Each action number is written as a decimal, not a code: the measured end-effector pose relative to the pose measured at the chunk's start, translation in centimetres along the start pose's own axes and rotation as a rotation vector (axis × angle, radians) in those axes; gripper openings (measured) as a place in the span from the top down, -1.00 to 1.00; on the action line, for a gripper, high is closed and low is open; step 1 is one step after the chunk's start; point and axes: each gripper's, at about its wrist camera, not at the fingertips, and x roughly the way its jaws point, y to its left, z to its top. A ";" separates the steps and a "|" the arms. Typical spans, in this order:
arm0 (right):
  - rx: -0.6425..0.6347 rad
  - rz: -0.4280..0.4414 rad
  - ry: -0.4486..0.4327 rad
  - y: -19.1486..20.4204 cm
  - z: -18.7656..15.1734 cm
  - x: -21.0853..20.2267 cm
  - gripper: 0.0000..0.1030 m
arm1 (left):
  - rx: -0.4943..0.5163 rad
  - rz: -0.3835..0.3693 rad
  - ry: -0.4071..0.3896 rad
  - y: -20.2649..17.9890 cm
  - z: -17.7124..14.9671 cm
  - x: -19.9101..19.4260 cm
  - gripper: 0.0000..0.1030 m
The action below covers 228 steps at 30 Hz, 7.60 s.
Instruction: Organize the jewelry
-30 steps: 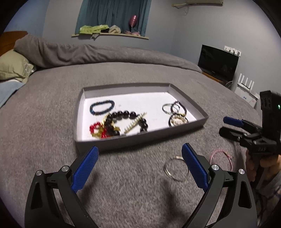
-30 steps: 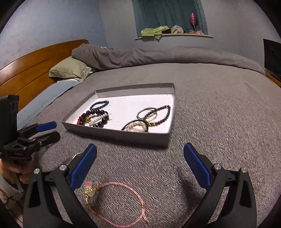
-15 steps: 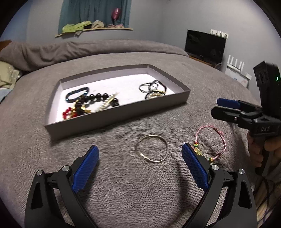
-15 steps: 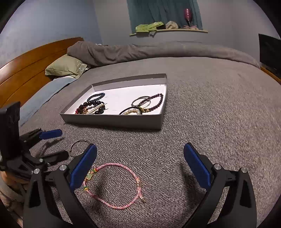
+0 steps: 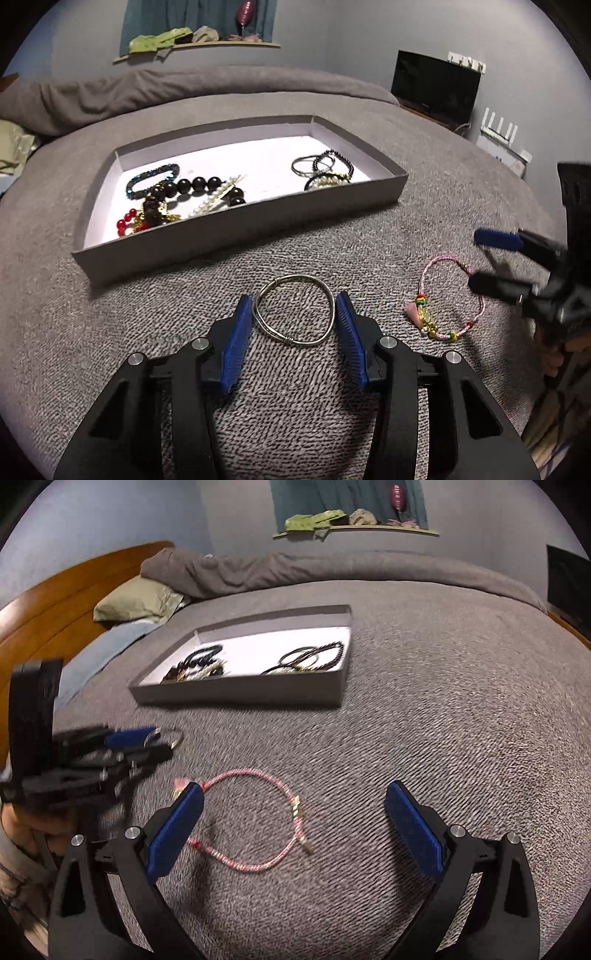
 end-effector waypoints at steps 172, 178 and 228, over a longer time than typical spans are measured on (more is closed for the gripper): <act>-0.028 -0.081 -0.401 2.9 2.8 -1.1 -0.89 | -0.111 0.295 -0.401 1.3 -0.5 -6.4 -0.90; -0.034 -0.078 -0.399 3.0 2.7 -1.1 -0.90 | -0.108 0.300 -0.401 1.3 -0.5 -6.4 -0.90; -0.050 -0.080 -0.396 3.4 2.6 -1.1 -0.90 | -0.091 0.312 -0.391 1.0 -0.4 -6.2 -0.90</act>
